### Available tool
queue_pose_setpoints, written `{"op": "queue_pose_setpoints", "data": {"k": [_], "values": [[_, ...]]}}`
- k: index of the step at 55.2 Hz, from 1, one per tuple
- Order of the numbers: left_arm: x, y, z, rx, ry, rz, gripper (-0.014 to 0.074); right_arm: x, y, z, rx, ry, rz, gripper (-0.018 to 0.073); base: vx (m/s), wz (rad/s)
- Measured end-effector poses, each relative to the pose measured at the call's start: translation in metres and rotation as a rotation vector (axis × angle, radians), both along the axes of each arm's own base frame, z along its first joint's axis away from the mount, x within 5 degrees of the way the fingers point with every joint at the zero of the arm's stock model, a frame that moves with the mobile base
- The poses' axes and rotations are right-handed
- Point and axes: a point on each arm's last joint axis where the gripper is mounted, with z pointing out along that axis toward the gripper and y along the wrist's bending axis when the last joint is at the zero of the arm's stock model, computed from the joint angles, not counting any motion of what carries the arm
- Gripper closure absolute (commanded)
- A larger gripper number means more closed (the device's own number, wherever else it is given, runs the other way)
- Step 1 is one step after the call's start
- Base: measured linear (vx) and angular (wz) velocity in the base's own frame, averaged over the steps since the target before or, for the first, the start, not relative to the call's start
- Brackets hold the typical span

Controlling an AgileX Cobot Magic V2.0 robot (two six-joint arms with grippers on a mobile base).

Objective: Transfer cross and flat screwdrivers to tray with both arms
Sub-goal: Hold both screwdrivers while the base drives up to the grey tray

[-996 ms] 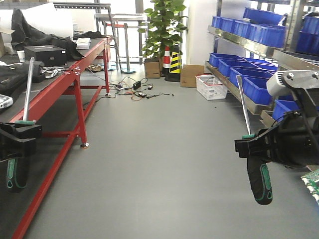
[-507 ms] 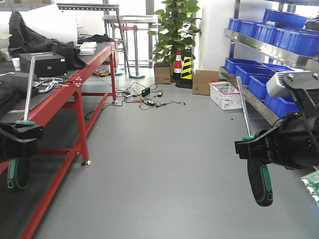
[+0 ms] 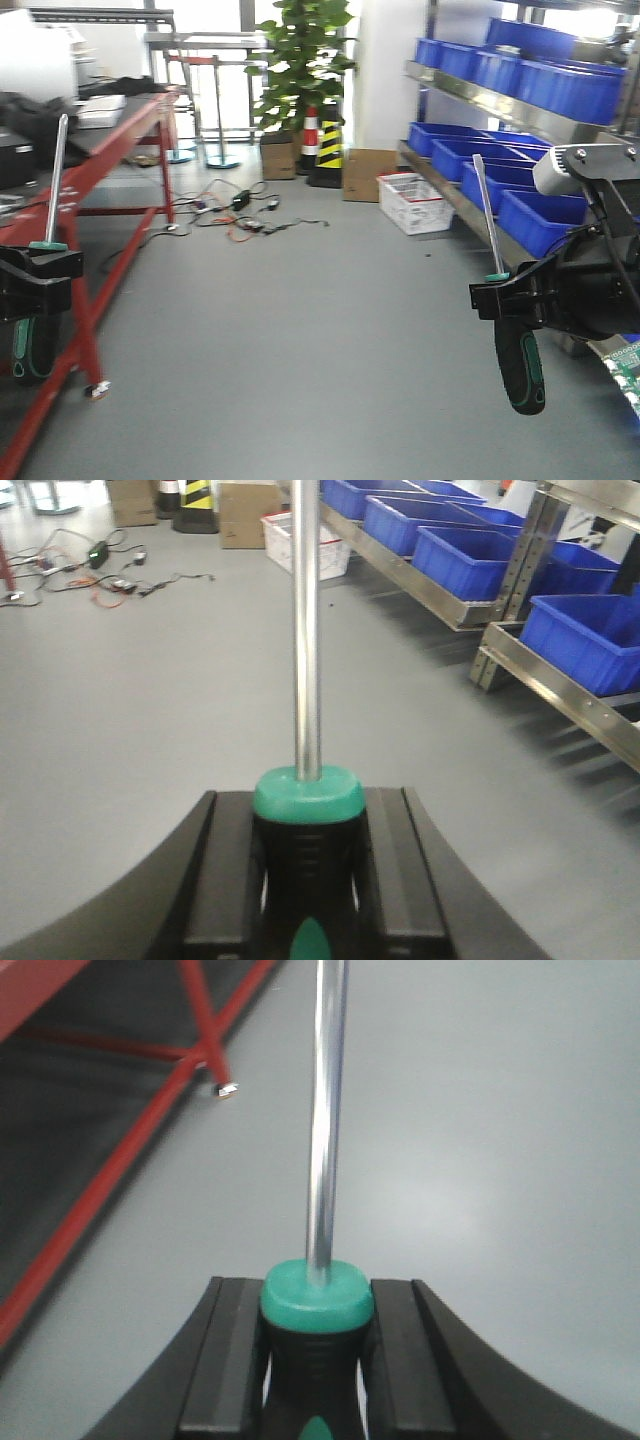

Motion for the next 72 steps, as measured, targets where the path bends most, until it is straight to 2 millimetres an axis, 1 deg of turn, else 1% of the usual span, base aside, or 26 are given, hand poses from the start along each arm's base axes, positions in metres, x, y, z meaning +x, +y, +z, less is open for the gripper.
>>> {"op": "queue_pose_setpoints", "data": {"k": [12, 38, 72], "values": [[0.0000, 0.0000, 0.0000, 0.000, 0.000, 0.000, 0.0594, 0.0003, 0.0001, -0.0003, 0.001, 0.001, 0.000, 0.0567, 0.51, -0.65], [0.0000, 0.0000, 0.0000, 0.000, 0.000, 0.000, 0.0594, 0.0003, 0.0001, -0.0003, 0.001, 0.001, 0.000, 0.0567, 0.45, -0.84], [0.0000, 0.0000, 0.0000, 0.000, 0.000, 0.000, 0.0594, 0.0003, 0.0001, -0.0003, 0.001, 0.001, 0.000, 0.0567, 0.37, -0.78]]}}
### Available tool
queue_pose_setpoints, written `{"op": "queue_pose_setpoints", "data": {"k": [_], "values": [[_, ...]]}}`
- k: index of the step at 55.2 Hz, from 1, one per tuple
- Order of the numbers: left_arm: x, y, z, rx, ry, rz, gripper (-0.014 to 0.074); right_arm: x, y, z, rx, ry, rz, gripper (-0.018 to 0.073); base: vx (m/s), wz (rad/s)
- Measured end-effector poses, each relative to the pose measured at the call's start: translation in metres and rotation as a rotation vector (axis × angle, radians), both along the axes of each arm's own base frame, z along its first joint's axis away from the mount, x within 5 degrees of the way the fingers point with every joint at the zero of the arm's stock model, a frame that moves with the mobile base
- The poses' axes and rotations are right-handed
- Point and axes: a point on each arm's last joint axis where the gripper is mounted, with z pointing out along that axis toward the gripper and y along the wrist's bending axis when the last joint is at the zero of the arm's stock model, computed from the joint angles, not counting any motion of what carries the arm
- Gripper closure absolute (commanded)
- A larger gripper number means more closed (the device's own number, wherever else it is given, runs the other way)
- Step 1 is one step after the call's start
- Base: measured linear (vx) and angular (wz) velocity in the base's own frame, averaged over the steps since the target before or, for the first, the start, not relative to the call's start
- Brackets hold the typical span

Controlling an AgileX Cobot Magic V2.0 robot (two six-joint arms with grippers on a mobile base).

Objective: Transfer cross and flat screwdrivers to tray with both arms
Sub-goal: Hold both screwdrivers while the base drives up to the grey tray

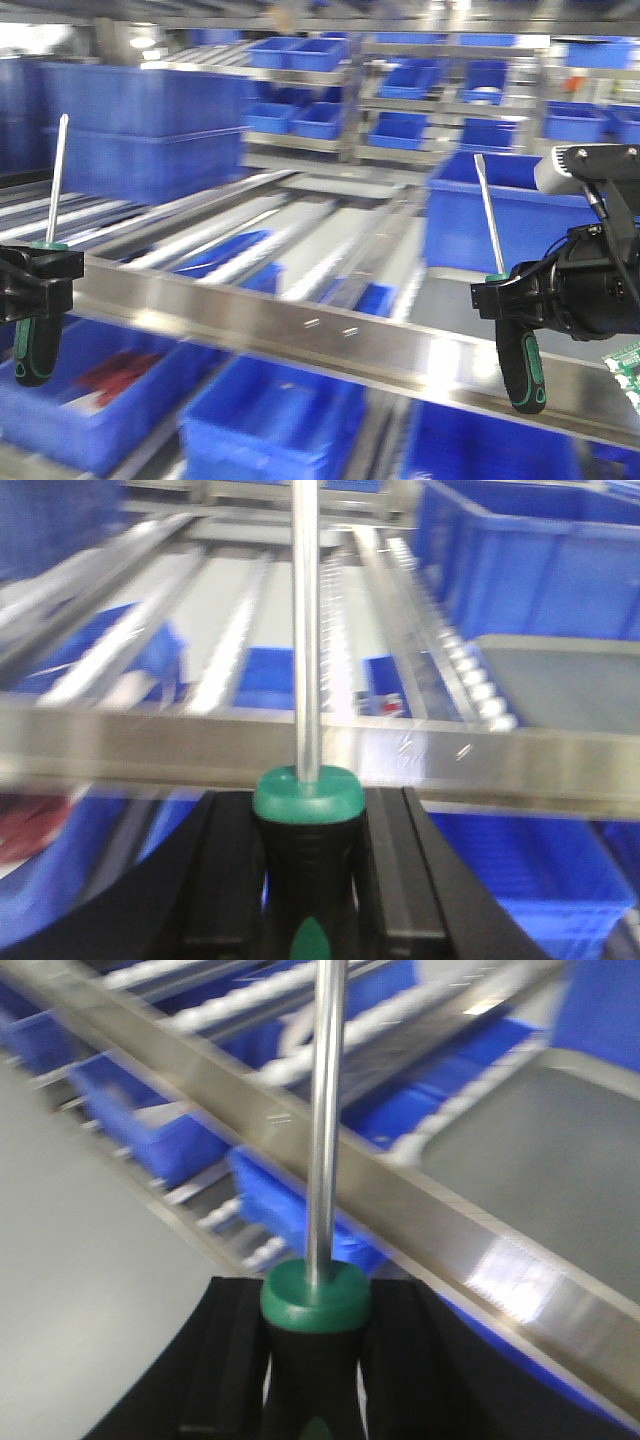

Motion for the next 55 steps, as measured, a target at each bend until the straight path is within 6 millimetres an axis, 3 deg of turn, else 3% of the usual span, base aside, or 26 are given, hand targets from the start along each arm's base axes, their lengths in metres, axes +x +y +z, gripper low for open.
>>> {"op": "queue_pose_setpoints", "data": {"k": [26, 55], "values": [[0.0000, 0.0000, 0.0000, 0.000, 0.000, 0.000, 0.0594, 0.0000, -0.0001, 0.0000, -0.002, 0.000, 0.000, 0.0567, 0.29, -0.56], [0.0000, 0.0000, 0.0000, 0.000, 0.000, 0.000, 0.0594, 0.0000, -0.0001, 0.0000, -0.002, 0.000, 0.000, 0.0567, 0.22, -0.13]]}}
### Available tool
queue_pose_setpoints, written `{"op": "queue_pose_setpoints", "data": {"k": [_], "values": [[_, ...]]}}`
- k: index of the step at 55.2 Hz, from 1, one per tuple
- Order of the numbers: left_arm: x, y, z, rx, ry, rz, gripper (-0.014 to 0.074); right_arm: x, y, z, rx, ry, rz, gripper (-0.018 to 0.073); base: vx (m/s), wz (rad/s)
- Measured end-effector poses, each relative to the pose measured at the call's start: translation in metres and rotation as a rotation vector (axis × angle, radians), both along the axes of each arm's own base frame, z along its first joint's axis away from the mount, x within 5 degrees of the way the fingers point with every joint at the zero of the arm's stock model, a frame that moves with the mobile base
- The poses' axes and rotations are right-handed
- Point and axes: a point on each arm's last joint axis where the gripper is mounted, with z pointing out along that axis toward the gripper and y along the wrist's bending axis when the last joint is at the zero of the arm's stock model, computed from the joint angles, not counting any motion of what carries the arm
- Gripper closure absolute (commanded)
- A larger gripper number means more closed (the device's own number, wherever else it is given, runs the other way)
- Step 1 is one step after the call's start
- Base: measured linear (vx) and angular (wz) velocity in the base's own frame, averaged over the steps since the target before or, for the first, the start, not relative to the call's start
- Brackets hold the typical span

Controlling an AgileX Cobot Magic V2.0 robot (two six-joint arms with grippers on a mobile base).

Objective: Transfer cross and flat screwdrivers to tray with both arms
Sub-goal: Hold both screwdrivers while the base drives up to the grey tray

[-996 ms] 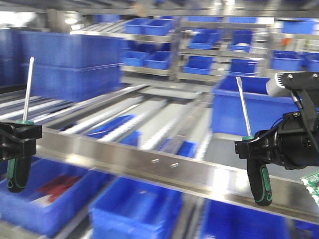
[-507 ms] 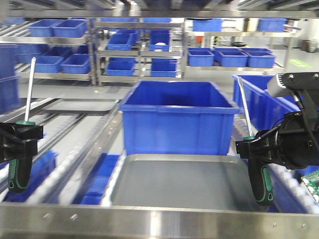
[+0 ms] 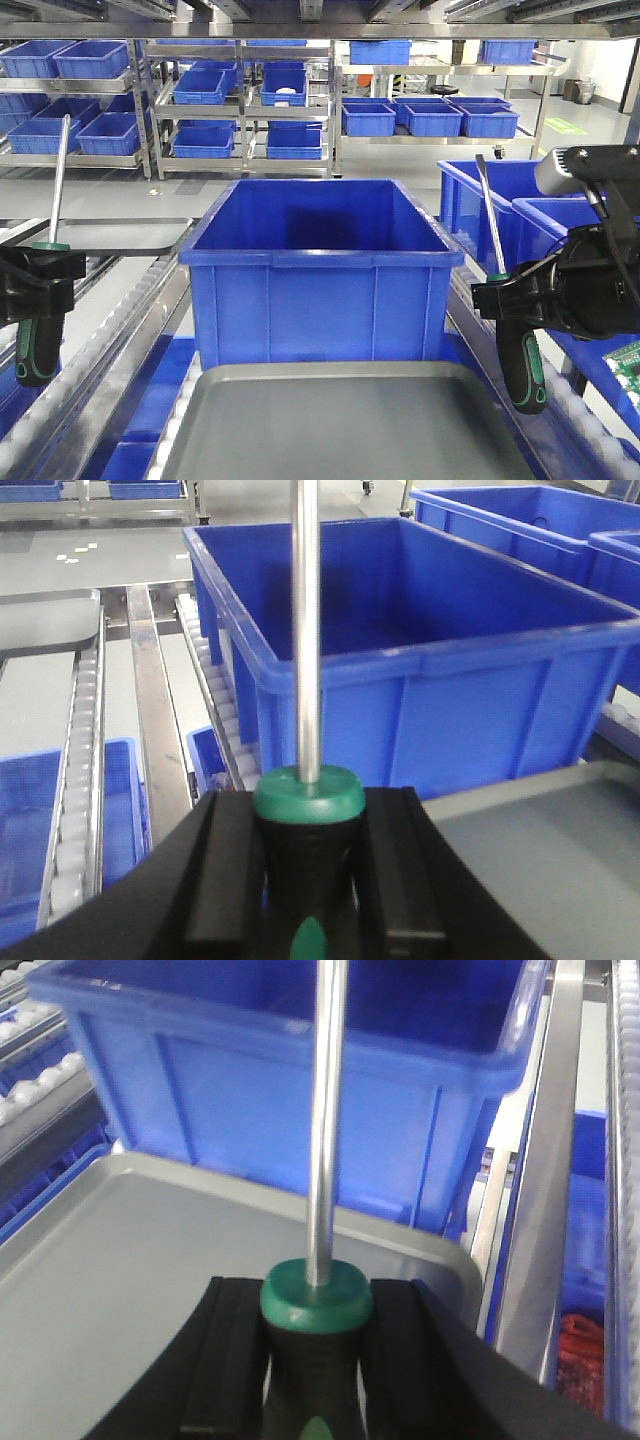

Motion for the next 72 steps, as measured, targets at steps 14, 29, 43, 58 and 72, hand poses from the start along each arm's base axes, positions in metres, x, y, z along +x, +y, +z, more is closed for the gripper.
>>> {"op": "queue_pose_setpoints", "data": {"k": [14, 29, 43, 58, 72], "values": [[0.0000, 0.0000, 0.0000, 0.000, 0.000, 0.000, 0.0594, 0.0000, 0.0000, 0.0000, 0.000, 0.000, 0.000, 0.0567, 0.14, -0.05], [0.0000, 0.0000, 0.0000, 0.000, 0.000, 0.000, 0.0594, -0.0001, 0.0000, -0.0001, 0.000, 0.001, 0.000, 0.0567, 0.06, -0.02], [0.0000, 0.0000, 0.0000, 0.000, 0.000, 0.000, 0.0594, -0.0001, 0.0000, -0.0001, 0.000, 0.001, 0.000, 0.0567, 0.00, 0.00], [0.0000, 0.0000, 0.0000, 0.000, 0.000, 0.000, 0.0594, 0.0000, 0.0000, 0.0000, 0.000, -0.001, 0.000, 0.0567, 0.00, 0.00], [0.0000, 0.0000, 0.0000, 0.000, 0.000, 0.000, 0.0594, 0.0001, 0.0001, 0.0002, 0.002, -0.001, 0.000, 0.0567, 0.00, 0.00]]}}
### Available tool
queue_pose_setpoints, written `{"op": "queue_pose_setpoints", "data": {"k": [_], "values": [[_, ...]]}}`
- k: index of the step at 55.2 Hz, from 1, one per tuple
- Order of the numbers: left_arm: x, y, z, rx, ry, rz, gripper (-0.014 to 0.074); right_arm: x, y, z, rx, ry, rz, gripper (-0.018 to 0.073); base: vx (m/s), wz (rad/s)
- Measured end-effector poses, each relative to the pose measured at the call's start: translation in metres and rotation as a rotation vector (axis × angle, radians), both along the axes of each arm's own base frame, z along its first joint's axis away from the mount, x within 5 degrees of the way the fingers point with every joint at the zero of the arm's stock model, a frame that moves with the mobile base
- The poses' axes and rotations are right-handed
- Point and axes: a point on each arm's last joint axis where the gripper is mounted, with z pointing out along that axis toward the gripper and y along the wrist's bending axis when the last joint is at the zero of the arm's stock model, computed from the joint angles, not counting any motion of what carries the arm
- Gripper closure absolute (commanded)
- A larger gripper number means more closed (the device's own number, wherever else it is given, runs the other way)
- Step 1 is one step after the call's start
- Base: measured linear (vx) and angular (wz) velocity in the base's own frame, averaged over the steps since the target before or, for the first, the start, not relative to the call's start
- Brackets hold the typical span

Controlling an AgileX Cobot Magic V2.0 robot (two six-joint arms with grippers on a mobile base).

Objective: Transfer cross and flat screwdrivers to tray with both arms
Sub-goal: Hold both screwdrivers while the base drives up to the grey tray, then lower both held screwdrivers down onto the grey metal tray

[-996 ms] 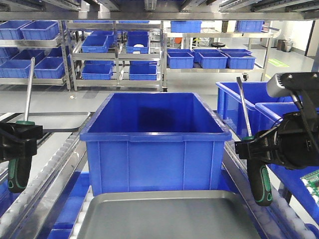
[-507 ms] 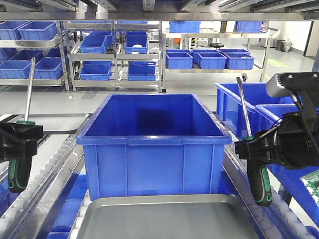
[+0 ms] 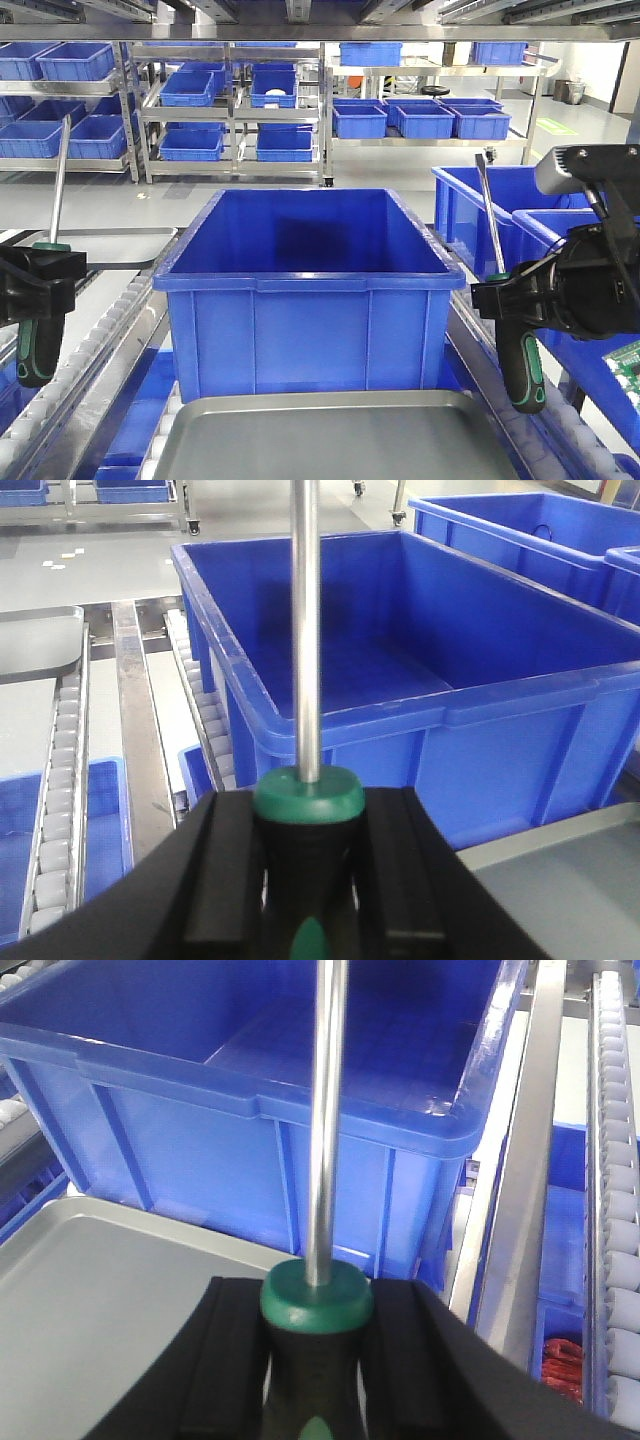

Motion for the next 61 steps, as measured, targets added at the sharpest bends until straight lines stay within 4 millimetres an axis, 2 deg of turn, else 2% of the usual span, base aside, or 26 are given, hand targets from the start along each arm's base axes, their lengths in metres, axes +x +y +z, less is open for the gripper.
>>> {"op": "queue_pose_setpoints", "data": {"k": [6, 11, 20, 31, 39, 50, 61], "values": [[0.000, -0.001, -0.001, -0.006, 0.004, -0.003, 0.0594, 0.000, 0.001, -0.003, 0.012, 0.011, 0.000, 0.0567, 0.00, 0.00], [0.004, -0.008, -0.006, -0.016, 0.041, -0.028, 0.0594, 0.000, 0.002, -0.018, 0.040, 0.054, -0.003, 0.0567, 0.00, 0.00], [0.015, -0.042, -0.037, -0.021, 0.230, -0.153, 0.0594, -0.003, 0.004, -0.061, 0.086, 0.155, -0.017, 0.0567, 0.00, 0.00], [0.030, -0.083, -0.072, -0.071, 0.362, -0.234, 0.0591, 0.009, 0.013, -0.078, 0.137, 0.155, 0.030, 0.0566, 0.00, 0.00], [0.038, -0.101, -0.090, -0.127, 0.431, -0.240, 0.0567, 0.018, 0.023, -0.094, 0.150, 0.207, 0.118, 0.0557, 0.00, 0.00], [0.049, -0.111, -0.113, -0.194, 0.521, -0.214, 0.0440, 0.029, 0.031, -0.119, 0.161, 0.303, 0.173, 0.0457, 0.00, 0.00], [0.054, -0.115, -0.124, -0.216, 0.567, -0.200, 0.0220, 0.035, 0.034, -0.132, 0.190, 0.355, 0.158, 0.0228, 0.00, 0.00]]}}
